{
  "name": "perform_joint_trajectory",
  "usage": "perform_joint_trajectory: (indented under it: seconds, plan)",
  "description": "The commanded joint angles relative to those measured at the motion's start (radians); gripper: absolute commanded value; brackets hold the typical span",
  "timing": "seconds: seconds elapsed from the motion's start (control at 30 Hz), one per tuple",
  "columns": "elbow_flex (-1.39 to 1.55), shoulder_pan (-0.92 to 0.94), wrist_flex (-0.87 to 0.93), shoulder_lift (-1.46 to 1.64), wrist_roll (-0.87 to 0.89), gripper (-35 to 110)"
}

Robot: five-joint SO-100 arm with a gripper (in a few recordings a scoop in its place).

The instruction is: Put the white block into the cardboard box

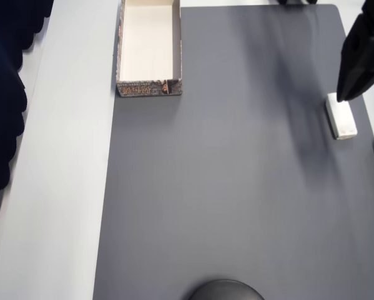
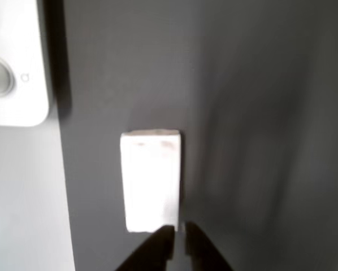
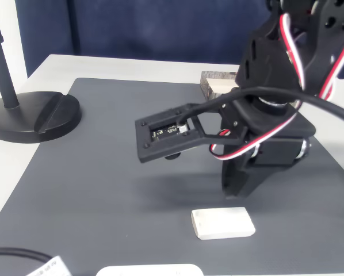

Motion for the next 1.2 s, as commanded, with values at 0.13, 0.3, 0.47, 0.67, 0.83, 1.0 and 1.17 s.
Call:
perform_joint_trajectory:
  seconds: [0.13,0.3,0.47,0.67,0.83,1.0,1.17]
  plan:
    - [-0.066,0.012,0.008,0.009,-0.023,9]
    - [-0.066,0.014,0.008,0.009,-0.029,16]
    - [-0.063,0.020,0.009,0.009,-0.023,18]
    - [-0.063,0.041,0.021,0.011,-0.006,22]
    - [-0.063,0.051,0.021,0.011,0.000,23]
    - [-0.064,0.052,0.015,0.005,0.000,26]
    - [-0.078,0.048,0.012,-0.015,0.006,28]
